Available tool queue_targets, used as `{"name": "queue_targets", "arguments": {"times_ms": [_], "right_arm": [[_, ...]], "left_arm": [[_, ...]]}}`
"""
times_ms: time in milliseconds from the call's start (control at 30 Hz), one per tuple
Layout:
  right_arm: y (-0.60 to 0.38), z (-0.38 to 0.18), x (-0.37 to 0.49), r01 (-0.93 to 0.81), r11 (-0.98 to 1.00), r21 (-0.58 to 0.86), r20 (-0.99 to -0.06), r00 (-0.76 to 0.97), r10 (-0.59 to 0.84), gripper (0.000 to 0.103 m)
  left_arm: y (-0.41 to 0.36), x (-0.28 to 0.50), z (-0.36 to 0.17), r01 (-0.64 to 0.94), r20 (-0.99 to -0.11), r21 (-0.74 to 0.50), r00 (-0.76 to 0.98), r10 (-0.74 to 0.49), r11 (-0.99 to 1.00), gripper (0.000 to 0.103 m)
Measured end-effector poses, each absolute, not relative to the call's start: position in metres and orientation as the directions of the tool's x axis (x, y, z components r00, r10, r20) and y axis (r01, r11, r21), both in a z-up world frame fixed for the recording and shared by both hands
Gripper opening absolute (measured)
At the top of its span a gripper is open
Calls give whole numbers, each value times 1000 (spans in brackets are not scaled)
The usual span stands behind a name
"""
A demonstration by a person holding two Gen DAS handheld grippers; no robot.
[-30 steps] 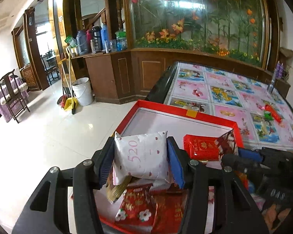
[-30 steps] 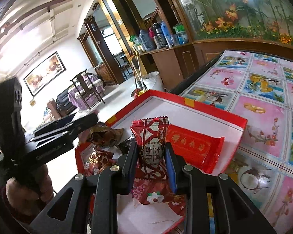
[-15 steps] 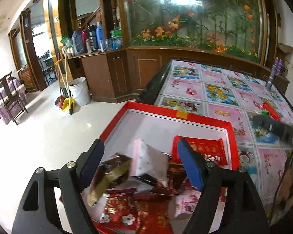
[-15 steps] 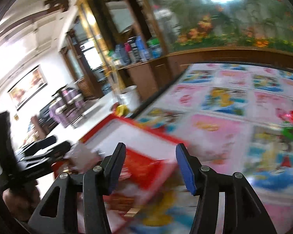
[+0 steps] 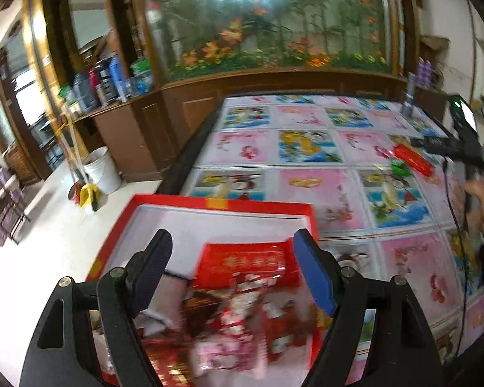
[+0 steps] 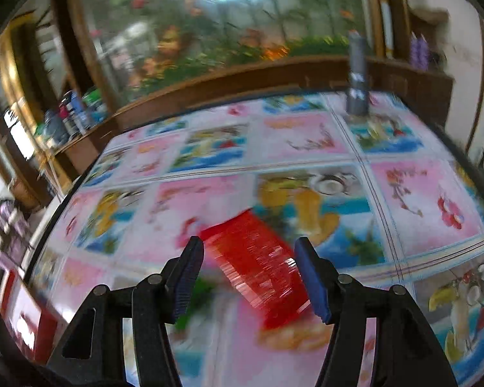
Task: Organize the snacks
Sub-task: 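Move both open tools back to the remaining snacks on the table, then grasp the red cake packet with the right tool while the left tool grasps the green candy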
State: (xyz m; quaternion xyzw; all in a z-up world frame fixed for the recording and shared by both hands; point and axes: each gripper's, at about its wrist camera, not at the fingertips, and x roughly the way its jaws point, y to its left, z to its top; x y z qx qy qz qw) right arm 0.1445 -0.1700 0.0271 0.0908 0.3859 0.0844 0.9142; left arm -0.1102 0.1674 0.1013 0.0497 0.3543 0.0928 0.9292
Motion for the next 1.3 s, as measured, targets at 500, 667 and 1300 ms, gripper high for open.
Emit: {"name": "queue_targets", "arguments": {"times_ms": [500,667,1300], "right_arm": [[-147,-2,151,-226,973,37,-807,567,163,51],[-180,8,158,-116,982,149,-824,535,188,47],[-255,40,152,11,793,609,-643,592,486,47]], "left_arm": [[38,-5,95,79,-702,159,710,57,984,78],[6,29,75,119,-744,156,667,38,981,78],[-60,103,33,271,-810,122,583,-62,955,78]]}}
